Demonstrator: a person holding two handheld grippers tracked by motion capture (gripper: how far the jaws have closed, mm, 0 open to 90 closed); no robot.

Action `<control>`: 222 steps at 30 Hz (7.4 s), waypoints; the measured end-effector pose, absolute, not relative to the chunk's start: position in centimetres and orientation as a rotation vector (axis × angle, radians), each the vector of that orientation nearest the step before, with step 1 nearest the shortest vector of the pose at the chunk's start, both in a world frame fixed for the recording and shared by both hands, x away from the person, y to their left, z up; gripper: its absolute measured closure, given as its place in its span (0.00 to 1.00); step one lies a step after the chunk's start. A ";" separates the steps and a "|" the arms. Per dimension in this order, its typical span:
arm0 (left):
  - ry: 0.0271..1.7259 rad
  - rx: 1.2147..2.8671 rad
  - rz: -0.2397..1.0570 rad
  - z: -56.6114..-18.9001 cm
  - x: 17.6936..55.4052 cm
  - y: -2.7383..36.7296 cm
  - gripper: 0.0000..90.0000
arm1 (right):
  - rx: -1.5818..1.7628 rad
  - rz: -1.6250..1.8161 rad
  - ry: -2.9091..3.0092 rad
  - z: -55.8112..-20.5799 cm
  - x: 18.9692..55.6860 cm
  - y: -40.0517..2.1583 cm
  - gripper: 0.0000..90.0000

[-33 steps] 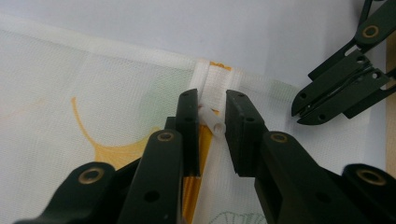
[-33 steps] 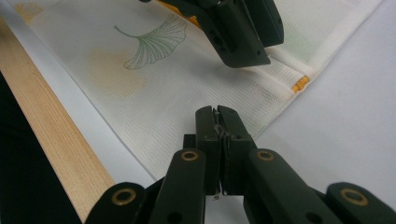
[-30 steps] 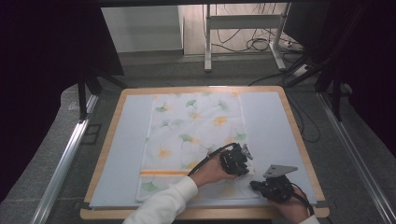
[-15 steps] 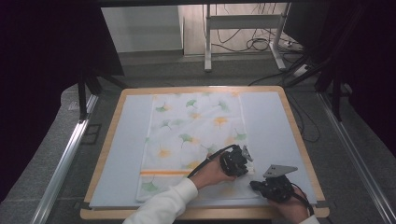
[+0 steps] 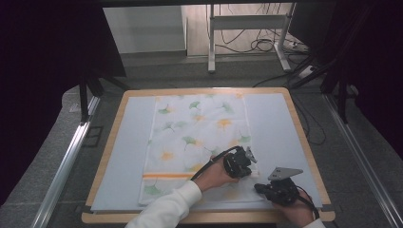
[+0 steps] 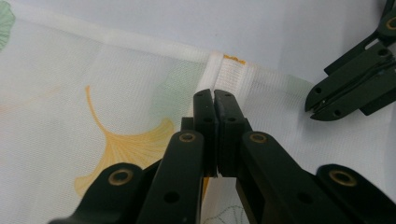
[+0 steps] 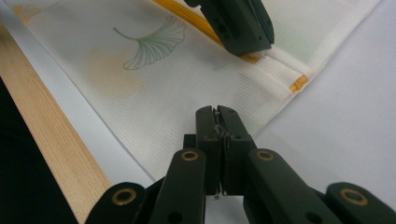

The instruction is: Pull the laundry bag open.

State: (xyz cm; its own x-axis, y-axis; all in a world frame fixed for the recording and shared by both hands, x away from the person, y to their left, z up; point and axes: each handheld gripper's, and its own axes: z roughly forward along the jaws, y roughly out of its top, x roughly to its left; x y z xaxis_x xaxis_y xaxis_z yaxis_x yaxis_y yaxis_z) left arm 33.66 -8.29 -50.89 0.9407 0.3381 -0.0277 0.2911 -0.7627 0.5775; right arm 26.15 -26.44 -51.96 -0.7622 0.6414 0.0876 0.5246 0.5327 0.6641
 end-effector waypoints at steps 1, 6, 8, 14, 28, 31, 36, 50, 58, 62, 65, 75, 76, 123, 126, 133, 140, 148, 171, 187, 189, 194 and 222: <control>0.443 2.495 0.104 -50.9 33.7 -8.3 0.99 | 1.000 1.042 2.600 -52.0 26.1 -26.4 0.97; 0.446 2.499 0.112 -51.0 33.6 -8.3 0.95 | 1.000 1.041 2.600 -52.0 26.1 -26.4 0.97; 0.433 2.509 0.119 -51.0 33.6 -8.4 0.95 | 1.001 1.041 2.601 -52.0 26.2 -26.4 0.97; 0.416 2.518 0.099 -50.8 33.8 -8.5 1.00 | 1.005 1.039 2.602 -52.0 26.3 -26.4 0.97; 0.440 2.503 0.082 -50.9 33.9 -8.3 1.00 | 1.068 1.067 2.503 -51.6 29.6 -26.0 0.99; 0.447 2.502 0.084 -50.9 33.9 -8.3 1.00 | 1.076 1.056 2.503 -51.6 29.7 -25.9 0.99; 0.492 2.495 0.092 -50.9 33.6 -8.4 1.00 | 1.155 1.071 2.514 -52.0 30.0 -26.1 1.00; 0.548 2.464 0.051 -51.2 33.6 -7.8 1.00 | 1.173 1.070 2.533 -52.1 30.0 -26.2 1.00; 0.563 2.469 0.037 -51.2 33.7 -7.6 1.00 | 1.184 1.081 2.541 -52.2 30.1 -26.3 1.00; 0.570 2.462 0.024 -51.2 33.7 -7.5 1.00 | 1.178 1.079 2.543 -52.2 30.1 -26.3 1.00; 0.575 2.464 0.021 -51.2 33.7 -7.5 1.00 | 1.178 1.078 2.546 -52.2 30.1 -26.3 1.00; 0.588 2.470 0.010 -51.1 33.8 -6.7 1.00 | 1.168 1.083 2.548 -52.2 30.2 -26.3 1.00; 0.592 2.467 0.006 -51.1 33.8 -6.6 1.00 | 1.168 1.084 2.549 -52.2 30.2 -26.3 1.00; 0.694 2.449 0.030 -51.4 33.2 -0.5 1.00 | 1.167 1.089 2.553 -52.2 30.3 -26.4 1.00; 0.704 2.453 0.038 -51.4 33.2 0.0 1.00 | 1.165 1.086 2.554 -52.2 30.3 -26.4 1.00; 0.738 2.447 0.050 -51.4 33.1 1.5 1.00 | 1.166 1.087 2.553 -52.2 30.3 -26.4 1.00; 0.774 2.441 0.060 -51.5 33.0 3.1 1.00 | 1.171 1.088 2.554 -52.2 30.3 -26.4 1.00; 0.816 2.412 0.054 -51.6 32.8 4.7 1.00 | 1.169 1.088 2.554 -52.2 30.3 -26.4 1.00; 0.902 2.415 0.093 -51.6 32.8 8.5 1.00 | 1.160 1.085 2.555 -52.2 30.3 -26.4 1.00; 0.962 2.425 0.105 -51.6 32.7 11.4 1.00 | 1.156 1.084 2.555 -52.2 30.3 -26.4 1.00; 0.970 2.425 0.103 -51.6 32.7 11.7 1.00 | 1.155 1.083 2.556 -52.2 30.3 -26.4 1.00; 0.993 2.423 0.099 -51.6 32.6 12.7 1.00 | 1.152 1.081 2.554 -52.2 30.2 -26.4 1.00; 1.085 2.424 0.129 -51.5 32.4 16.4 1.00 | 1.150 1.079 2.554 -52.2 30.2 -26.3 1.00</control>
